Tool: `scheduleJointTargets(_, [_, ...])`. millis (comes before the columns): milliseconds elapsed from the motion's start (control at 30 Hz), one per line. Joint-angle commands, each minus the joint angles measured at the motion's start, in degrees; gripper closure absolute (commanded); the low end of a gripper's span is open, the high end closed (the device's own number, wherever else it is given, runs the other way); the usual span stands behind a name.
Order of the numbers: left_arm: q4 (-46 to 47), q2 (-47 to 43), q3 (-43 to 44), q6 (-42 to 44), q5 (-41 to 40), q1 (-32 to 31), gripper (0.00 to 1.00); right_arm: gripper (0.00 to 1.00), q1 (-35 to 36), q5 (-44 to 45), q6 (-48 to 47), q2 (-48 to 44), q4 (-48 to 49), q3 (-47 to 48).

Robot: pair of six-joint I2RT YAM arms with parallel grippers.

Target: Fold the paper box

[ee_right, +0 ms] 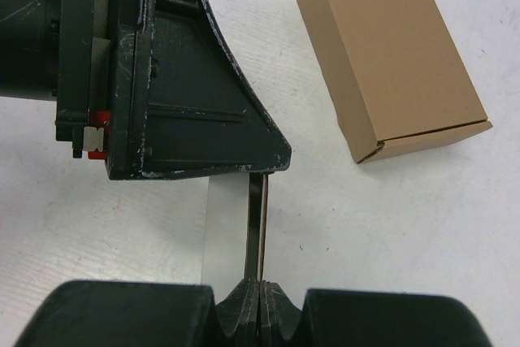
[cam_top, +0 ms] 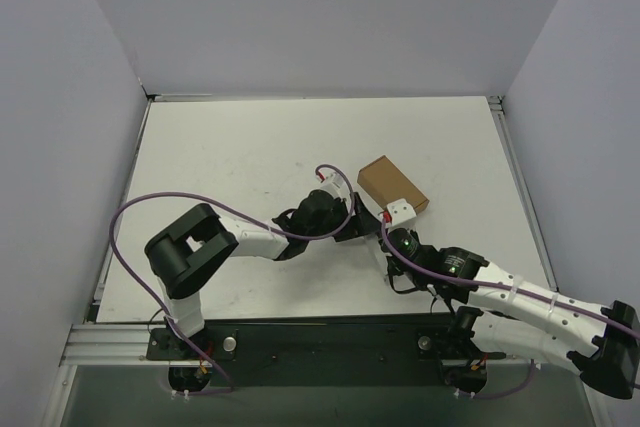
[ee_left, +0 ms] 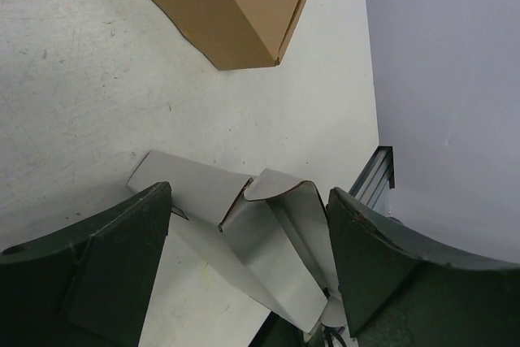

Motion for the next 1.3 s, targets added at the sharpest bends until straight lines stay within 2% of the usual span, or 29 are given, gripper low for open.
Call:
scheduleJointTargets(0, [4.58,0.17,0.69,-0.73,1.08,0.02,0.23,1.00,0.47,-0.51,-0.41,1.88,-1.68,-0.62])
scheduleJointTargets(67, [4.23,0.34,1.13,-0.20,1.08,0.02,0.26,1.00,0.64,-0.42,-0.41,2.06,-1.68,-0.53])
scheduleJointTargets(100, [3.96,0.43,1.13,-0.11,1.17,0.02,0.31,1.00,0.64,-0.33,-0.33,2.06,-1.68,-0.53])
scheduleJointTargets(233, [3.96,0.52,1.22,-0.02,1.26,0.02,0.37,1.00,0.73,-0.07,0.11,2.67,-1.77,-0.18])
scheduleJointTargets(333, [3.96,0.61,1.13,-0.11,1.44,-0.07,0.38,0.88,0.73,-0.24,0.99,3.72,-1.77,0.87])
scheduleJointTargets(367, [4.13,0.52,0.96,-0.20,1.44,-0.16,0.37,0.76,0.73,-0.50,1.69,4.08,-1.94,1.31])
scheduleJointTargets(567, [4.66,0.43,0.78,-0.38,1.35,-0.25,0.38,0.52,0.73,-1.47,3.71,7.42,-2.38,3.77])
scheduleJointTargets(767, [4.93,0.61,0.78,-0.38,1.44,-0.42,0.39,0.41,0.73,-2.09,4.07,9.18,-2.56,4.56])
scheduleJointTargets(900, [5.01,0.87,1.22,-0.38,1.44,-0.69,0.39,0.39,0.73,-1.48,3.63,10.67,-2.64,4.65])
scheduleJointTargets(1100, [4.22,0.87,1.92,0.06,1.44,-0.95,0.39,0.43,1.26,3.35,5.03,13.13,-3.09,3.77])
scheduleJointTargets(1267, [3.87,0.78,2.10,0.33,1.44,-0.95,0.39,0.60,1.52,6.61,6.44,14.63,-3.79,4.65])
